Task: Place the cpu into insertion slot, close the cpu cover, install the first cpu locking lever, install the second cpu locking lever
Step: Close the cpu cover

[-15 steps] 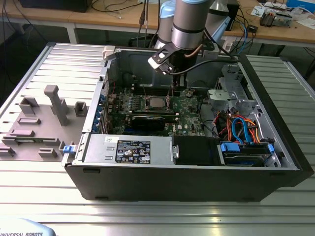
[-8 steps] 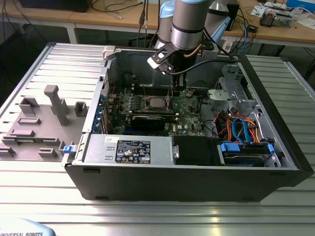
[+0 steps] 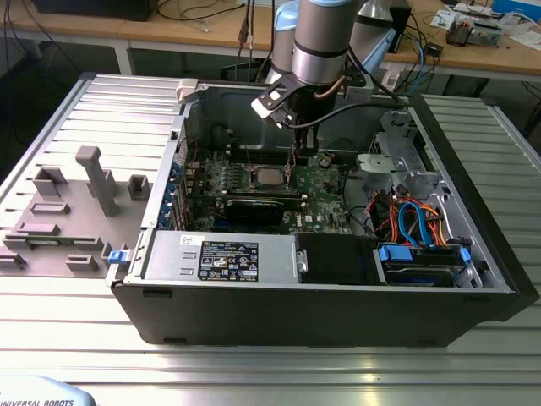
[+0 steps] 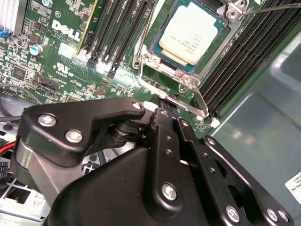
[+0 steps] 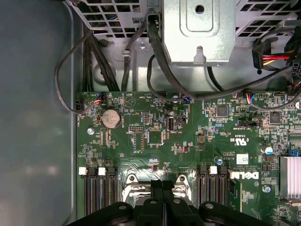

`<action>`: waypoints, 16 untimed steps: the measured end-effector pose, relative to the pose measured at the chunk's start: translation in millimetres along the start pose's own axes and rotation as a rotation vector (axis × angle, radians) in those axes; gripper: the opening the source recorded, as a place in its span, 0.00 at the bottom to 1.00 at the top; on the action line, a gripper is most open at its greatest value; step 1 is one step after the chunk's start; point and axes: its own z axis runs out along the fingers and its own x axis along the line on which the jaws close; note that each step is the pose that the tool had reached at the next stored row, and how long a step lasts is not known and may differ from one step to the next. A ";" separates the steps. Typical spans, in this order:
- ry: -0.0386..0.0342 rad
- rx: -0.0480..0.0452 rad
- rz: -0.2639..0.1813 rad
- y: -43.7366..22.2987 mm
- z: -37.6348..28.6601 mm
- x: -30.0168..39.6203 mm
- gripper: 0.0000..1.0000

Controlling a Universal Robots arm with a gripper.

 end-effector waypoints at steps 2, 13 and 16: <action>0.0000 0.0000 0.000 -0.7 0.0 0.0 0.11; 0.0000 0.0000 0.000 -4.1 0.0 0.0 0.11; 0.0000 0.0000 0.000 -4.3 0.0 0.0 0.11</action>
